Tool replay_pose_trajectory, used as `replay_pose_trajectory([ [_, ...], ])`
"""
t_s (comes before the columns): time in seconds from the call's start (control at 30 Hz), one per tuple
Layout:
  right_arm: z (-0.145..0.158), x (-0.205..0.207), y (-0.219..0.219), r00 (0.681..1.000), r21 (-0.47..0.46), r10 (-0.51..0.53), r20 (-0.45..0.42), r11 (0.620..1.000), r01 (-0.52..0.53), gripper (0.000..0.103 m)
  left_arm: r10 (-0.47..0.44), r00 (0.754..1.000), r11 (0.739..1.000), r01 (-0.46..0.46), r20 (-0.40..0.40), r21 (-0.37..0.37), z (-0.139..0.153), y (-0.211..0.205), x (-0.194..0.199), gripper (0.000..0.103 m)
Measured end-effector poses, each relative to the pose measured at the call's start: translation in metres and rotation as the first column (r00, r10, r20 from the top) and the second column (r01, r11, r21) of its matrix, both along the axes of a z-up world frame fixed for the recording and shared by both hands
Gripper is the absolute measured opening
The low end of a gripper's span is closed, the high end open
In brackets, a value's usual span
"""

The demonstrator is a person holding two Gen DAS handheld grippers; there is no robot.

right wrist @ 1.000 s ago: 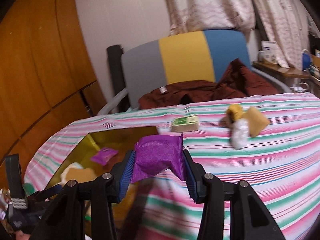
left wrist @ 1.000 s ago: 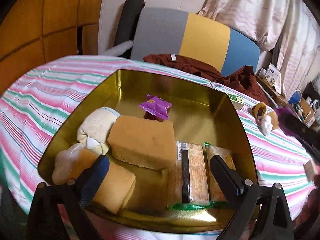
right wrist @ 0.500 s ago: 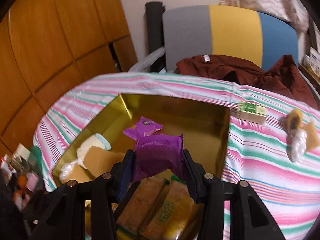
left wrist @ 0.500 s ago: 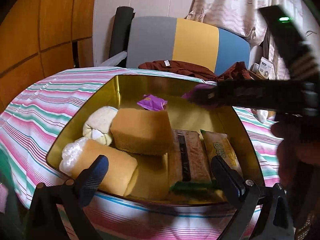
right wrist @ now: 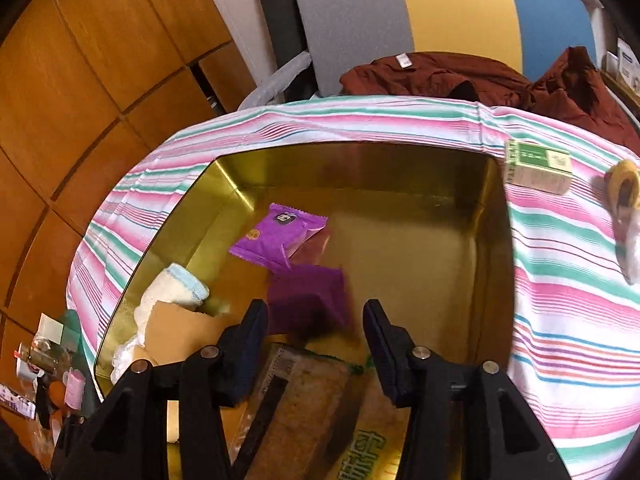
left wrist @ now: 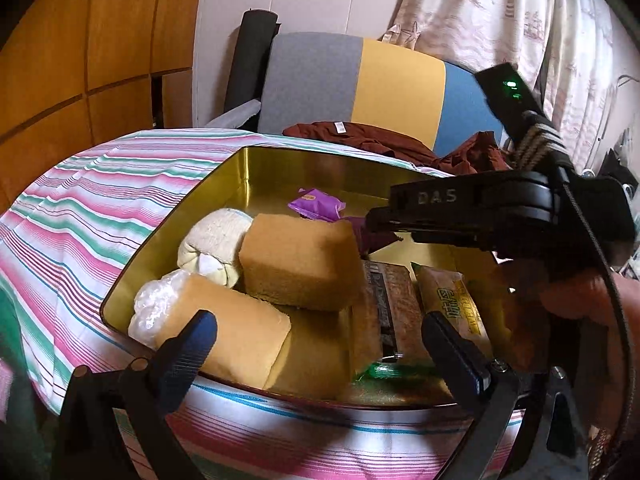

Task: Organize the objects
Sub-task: 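Place the sponge in the gold tray with the left gripper while the right drops the candy in, then grasp the other yellow sponge with the right gripper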

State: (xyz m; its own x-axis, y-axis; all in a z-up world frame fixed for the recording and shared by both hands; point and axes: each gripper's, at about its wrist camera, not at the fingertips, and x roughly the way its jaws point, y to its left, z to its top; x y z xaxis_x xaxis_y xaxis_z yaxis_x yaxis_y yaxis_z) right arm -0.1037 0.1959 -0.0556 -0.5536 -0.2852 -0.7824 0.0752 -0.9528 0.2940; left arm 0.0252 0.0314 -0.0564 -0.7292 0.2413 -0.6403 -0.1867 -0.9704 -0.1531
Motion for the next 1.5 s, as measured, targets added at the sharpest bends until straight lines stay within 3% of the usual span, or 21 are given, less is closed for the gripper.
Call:
replay_pose_trajectory([
  [0.37,0.017,0.032,0.017,0.994,0.011,-0.039,-0.101,0.999,0.040,0.050,-0.022,1.000,1.000,0.022,-0.016,0.005,0.005,0.007,0.008,0.103],
  [0.63,0.032,0.056,0.051,0.971,0.044,-0.146,-0.191,0.987,0.158,0.050,-0.056,0.998,0.998,0.056,-0.019,0.023,0.008,0.014,0.014,0.103],
  [0.83,0.023,0.071,0.095,0.949,0.028,-0.262,-0.173,0.962,0.271,0.050,-0.089,0.996,0.996,0.090,-0.031,0.025,0.012,0.026,0.021,0.103],
  [1.23,-0.020,0.101,0.182,0.897,0.078,-0.429,-0.105,0.896,0.437,0.050,-0.160,0.987,0.987,0.160,-0.021,-0.014,0.013,0.052,0.036,0.103],
  [1.5,-0.005,0.079,0.236,0.858,0.068,-0.492,-0.148,0.860,0.505,0.050,-0.208,0.978,0.978,0.207,0.013,0.006,0.016,0.067,0.039,0.103],
])
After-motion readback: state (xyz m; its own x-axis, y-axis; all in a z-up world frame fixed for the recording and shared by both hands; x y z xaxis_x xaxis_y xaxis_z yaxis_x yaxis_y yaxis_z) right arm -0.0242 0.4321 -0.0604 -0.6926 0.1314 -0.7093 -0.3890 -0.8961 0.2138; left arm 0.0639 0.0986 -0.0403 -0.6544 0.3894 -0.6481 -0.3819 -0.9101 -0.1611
